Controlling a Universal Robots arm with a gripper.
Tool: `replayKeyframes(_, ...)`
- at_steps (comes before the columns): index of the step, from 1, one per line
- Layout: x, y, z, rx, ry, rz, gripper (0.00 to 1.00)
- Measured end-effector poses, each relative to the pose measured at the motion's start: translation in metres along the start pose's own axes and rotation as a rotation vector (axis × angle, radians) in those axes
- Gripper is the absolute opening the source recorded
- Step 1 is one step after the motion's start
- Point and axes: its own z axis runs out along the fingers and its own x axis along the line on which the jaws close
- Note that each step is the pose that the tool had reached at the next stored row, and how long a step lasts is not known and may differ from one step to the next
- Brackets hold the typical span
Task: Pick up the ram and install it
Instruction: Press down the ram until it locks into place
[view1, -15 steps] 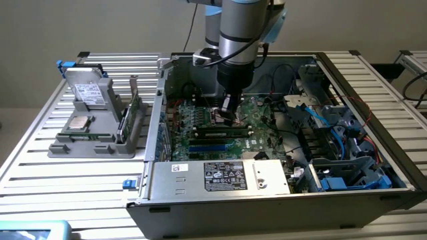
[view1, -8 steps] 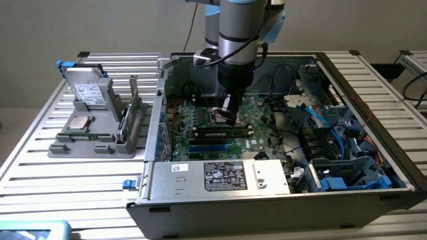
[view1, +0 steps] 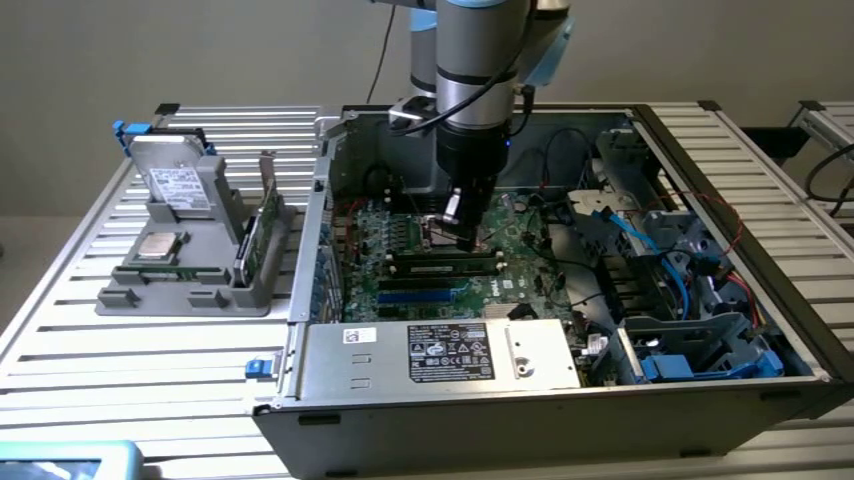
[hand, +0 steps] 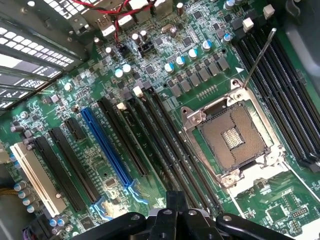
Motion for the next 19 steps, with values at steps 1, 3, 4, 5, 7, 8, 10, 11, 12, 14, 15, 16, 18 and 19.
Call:
replayKeyframes(1, 0.0000, 0.0000, 0.0000, 0.0009, 0.0000, 0.012, 0.11)
replayKeyframes(3, 0.0001, 0.0000, -0.0001, -0.0004, 0.0024, 0.040, 0.11)
replayKeyframes(4, 0.0000, 0.0001, -0.0001, -0.0013, 0.0036, 0.054, 0.11)
replayKeyframes(5, 0.0000, 0.0001, -0.0001, -0.0021, 0.0048, 0.069, 0.11)
replayKeyframes(7, 0.0000, 0.0000, -0.0001, -0.0038, 0.0074, 0.099, 0.11)
replayKeyframes(8, 0.0000, 0.0000, 0.0000, -0.0047, 0.0085, 0.114, 0.11)
replayKeyframes(10, 0.0000, 0.0000, -0.0001, -0.0064, 0.0113, 0.145, 0.11)
replayKeyframes(11, 0.0000, 0.0000, -0.0001, -0.0072, 0.0125, 0.160, 0.11)
replayKeyframes(12, 0.0000, 0.0000, 0.0000, -0.0080, 0.0136, 0.175, 0.11)
replayKeyframes(14, 0.0000, 0.0000, -0.0001, -0.0098, 0.0163, 0.205, 0.11)
replayKeyframes(15, 0.0000, 0.0000, 0.0000, -0.0106, 0.0175, 0.220, 0.11)
replayKeyframes(16, 0.0000, 0.0000, 0.0000, -0.0115, 0.0188, 0.235, 0.11)
replayKeyframes(18, 0.0000, 0.0000, -0.0001, -0.0131, 0.0213, 0.265, 0.11)
replayKeyframes(19, 0.0000, 0.0000, 0.0000, -0.0140, 0.0225, 0.280, 0.11)
